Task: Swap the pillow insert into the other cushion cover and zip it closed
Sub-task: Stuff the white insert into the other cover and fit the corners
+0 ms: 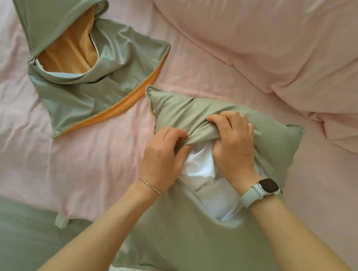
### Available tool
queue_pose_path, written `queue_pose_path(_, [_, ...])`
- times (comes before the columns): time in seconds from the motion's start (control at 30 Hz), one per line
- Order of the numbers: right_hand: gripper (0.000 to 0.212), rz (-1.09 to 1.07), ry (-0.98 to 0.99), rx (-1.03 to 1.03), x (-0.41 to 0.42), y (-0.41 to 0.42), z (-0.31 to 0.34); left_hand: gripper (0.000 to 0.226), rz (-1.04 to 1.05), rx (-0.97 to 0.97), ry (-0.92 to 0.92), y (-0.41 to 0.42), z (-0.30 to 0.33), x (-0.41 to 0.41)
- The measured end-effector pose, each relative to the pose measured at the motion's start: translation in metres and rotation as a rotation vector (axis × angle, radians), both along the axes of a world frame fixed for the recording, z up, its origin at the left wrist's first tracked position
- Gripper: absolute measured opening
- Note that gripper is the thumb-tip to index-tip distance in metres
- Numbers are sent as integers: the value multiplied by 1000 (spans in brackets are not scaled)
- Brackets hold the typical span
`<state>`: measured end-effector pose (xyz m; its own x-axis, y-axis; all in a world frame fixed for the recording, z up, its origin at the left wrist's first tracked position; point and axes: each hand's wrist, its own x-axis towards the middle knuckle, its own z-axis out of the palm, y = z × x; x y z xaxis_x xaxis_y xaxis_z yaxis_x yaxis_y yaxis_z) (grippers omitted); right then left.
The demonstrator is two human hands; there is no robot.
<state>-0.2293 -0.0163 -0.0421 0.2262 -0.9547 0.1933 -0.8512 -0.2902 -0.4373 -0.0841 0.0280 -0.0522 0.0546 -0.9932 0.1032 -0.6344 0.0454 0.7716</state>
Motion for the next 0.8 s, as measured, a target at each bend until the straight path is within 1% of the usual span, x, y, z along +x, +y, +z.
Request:
queue_pose_path(0.07, [35, 73, -49, 13, 3, -8, 7, 17, 36, -1, -28, 1, -2, 3])
queue_pose_path(0.13, [25, 91, 2, -2, 0, -5, 10, 17, 68, 64, -26, 5, -9, 10])
queue_pose_path(0.2, [17, 15, 63, -20, -11, 8, 8, 14, 150, 229, 44, 6, -17, 19])
queue_pose_path(0.27, [15, -51, 56, -22, -25, 29, 7, 18, 236, 391, 90, 7, -19, 30])
queue_pose_path(0.3, [15, -45, 37, -27, -30, 41, 8, 21, 242, 427, 93, 8, -18, 35])
queue_pose_path(0.4, [21, 75, -10, -18, -22, 72, 14, 19, 136, 401, 84, 17, -10, 40])
queue_pose_path(0.47, [27, 190, -19, 82, -3, 90, 15, 18, 33, 381, 94, 22, -4, 38])
queue_pose_path(0.53, [39, 240, 84, 244, 16, 108, 13, 18, 6, 379, 136, 24, 0, 35])
queue_pose_path(0.6, [55, 210, 250, 418, 24, 117, 11, 19, 42, 368, 155, 22, 4, 33])
queue_pose_path(0.63, [57, 190, 311, 466, 25, 117, 9, 17, 53, 360, 156, 19, 6, 30])
queue_pose_path(0.67, [53, 184, 362, 482, 25, 114, 9, 14, 50, 353, 158, 14, 9, 26])
queue_pose_path(0.73, [36, 184, 441, 475, 26, 103, 13, 8, 13, 325, 168, 0, 17, 10])
queue_pose_path(0.8, [25, 173, 460, 525, 27, 86, 23, 8, -37, 285, 187, -19, 31, -7])
